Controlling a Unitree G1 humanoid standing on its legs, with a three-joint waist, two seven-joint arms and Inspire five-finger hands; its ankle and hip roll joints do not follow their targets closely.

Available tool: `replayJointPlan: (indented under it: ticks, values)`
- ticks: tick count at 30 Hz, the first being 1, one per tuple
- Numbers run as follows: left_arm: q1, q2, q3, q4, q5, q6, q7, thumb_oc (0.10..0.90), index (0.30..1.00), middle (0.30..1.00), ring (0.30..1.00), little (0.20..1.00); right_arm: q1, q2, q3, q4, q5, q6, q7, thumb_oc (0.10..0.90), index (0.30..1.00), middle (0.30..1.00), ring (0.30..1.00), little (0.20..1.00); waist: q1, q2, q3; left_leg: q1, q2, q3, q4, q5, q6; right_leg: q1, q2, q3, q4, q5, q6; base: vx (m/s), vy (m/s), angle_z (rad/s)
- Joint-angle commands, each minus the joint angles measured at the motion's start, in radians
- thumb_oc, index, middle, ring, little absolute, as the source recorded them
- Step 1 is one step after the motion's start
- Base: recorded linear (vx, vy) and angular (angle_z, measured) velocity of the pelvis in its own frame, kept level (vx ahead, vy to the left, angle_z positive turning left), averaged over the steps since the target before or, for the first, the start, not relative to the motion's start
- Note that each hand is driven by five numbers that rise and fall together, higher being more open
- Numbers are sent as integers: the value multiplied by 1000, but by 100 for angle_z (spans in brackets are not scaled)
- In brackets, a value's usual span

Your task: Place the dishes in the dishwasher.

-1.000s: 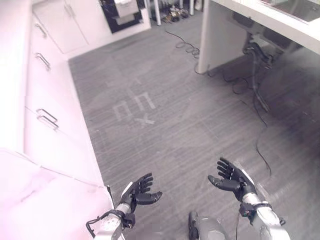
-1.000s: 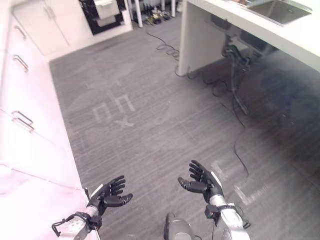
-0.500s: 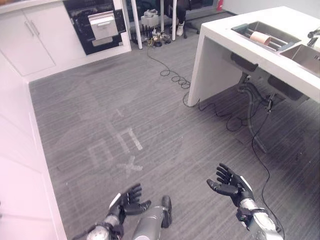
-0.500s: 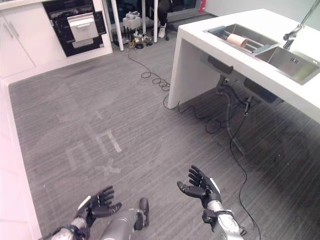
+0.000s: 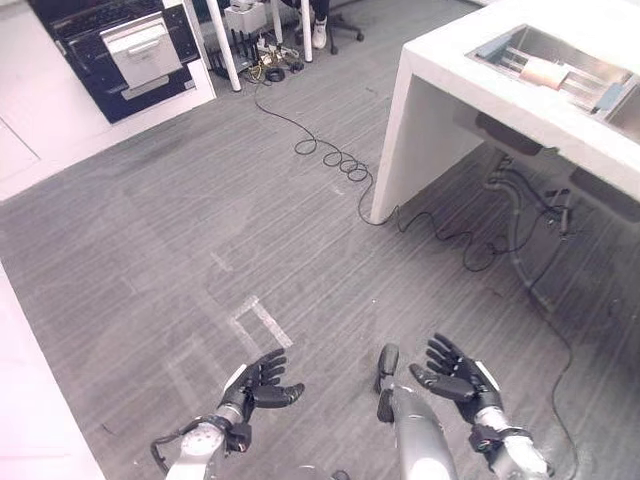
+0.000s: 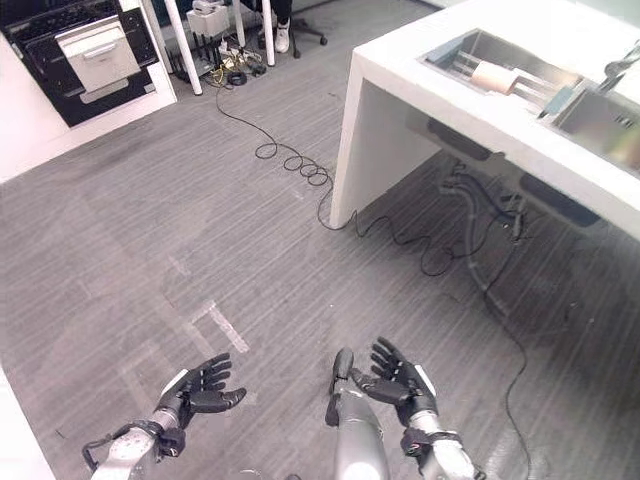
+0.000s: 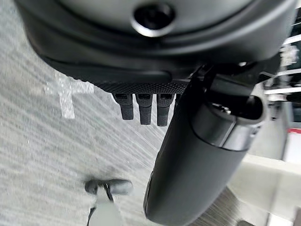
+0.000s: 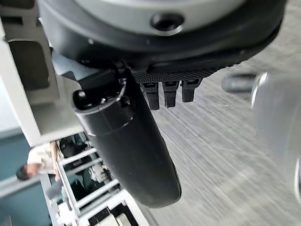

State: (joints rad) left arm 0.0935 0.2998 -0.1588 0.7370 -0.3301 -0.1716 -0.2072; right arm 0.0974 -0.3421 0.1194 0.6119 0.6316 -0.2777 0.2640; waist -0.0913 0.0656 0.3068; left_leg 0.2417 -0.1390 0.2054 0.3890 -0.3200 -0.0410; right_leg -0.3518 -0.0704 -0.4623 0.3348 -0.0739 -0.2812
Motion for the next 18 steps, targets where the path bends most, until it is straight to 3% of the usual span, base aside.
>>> replayJointPlan:
  ticks: [1, 2, 4, 5, 9, 10, 12, 13, 15, 16, 18]
  values:
    - [-6, 39, 9, -142, -29, -95, 8, 800, 900, 900, 900, 900, -123, -25, 6, -96, 11, -51, 34, 800, 900, 900, 900, 900, 11, -9, -50, -136, 163, -58, -89, 7, 64, 134, -101, 179, -35, 56, 385, 446, -370, -48]
    - [-1, 37, 10, -149, -35, -93, 8, 800, 900, 900, 900, 900, -126, -31, 16, -104, 0, -50, 31, 800, 900, 900, 900, 900, 11, -13, -53, -117, 179, -49, -89, 59, 45, 152, -83, 193, -35, 29, 362, 368, -345, -23]
    - [1, 33, 11, -161, -40, -87, 5, 800, 900, 900, 900, 900, -132, -45, 23, -108, -8, -53, 35, 800, 900, 900, 900, 900, 22, -31, -54, -107, 195, -49, -53, 215, 10, 192, -63, 214, -35, -15, 325, 345, -369, -18]
    - [3, 31, 14, -166, -43, -83, 1, 800, 900, 900, 900, 900, -131, -52, 21, -109, -11, -54, 35, 800, 900, 900, 900, 900, 24, -36, -53, -147, 208, -56, 48, 253, -2, 208, -54, 221, -35, -30, 309, 268, -297, -21]
    - [-5, 29, 18, -160, -24, -56, -30, 800, 900, 900, 900, 900, -129, -70, 10, -93, -12, -65, 23, 800, 900, 900, 900, 900, 34, -53, -56, -281, 252, -46, 277, 310, -11, 268, -35, 231, -35, -73, 266, 301, -296, -60]
    - [-21, 22, 9, -143, -5, -48, -41, 800, 900, 900, 900, 900, -130, -75, 5, -76, 11, -70, 24, 800, 900, 900, 900, 900, 48, -61, -50, -355, 212, -62, 291, 285, 17, 302, -27, 247, -35, -86, 263, 269, -162, 6]
    - [-26, 14, 2, -133, 2, -47, -37, 800, 900, 900, 900, 900, -133, -73, 7, -63, 19, -72, 30, 800, 900, 900, 900, 900, 58, -60, -45, -369, 171, -67, 252, 264, 31, 317, -17, 266, -35, -92, 268, 362, -85, -55]
    - [-20, 3, -6, -120, 15, -48, -23, 800, 900, 900, 900, 900, -138, -64, 10, -43, 25, -77, 36, 800, 900, 900, 900, 900, 81, -54, -39, -366, 104, -69, 42, 263, 39, 343, 11, 312, -35, -110, 288, 535, -57, -94]
    - [6, 1, -7, -123, 16, -56, -6, 800, 900, 900, 900, 900, -140, -58, 24, -43, 24, -71, 33, 800, 900, 900, 900, 900, 122, -39, -22, -450, 56, -127, -89, 328, 15, 381, 56, 369, -35, -131, 305, 574, -51, -126]
    - [39, 4, 3, -127, 29, -71, -8, 800, 900, 900, 900, 900, -141, -53, 38, -40, 23, -67, 31, 800, 900, 900, 900, 900, 162, -22, -17, -559, 41, -164, -89, 368, -1, 416, 95, 412, -35, -152, 305, 519, -57, -148]
    - [56, 11, 10, -127, 33, -80, -15, 800, 900, 900, 900, 900, -140, -47, 41, -45, 15, -64, 27, 800, 900, 900, 900, 900, 184, -17, -19, -613, 23, -141, -89, 389, -1, 447, 112, 430, -35, -168, 305, 315, -34, -144]
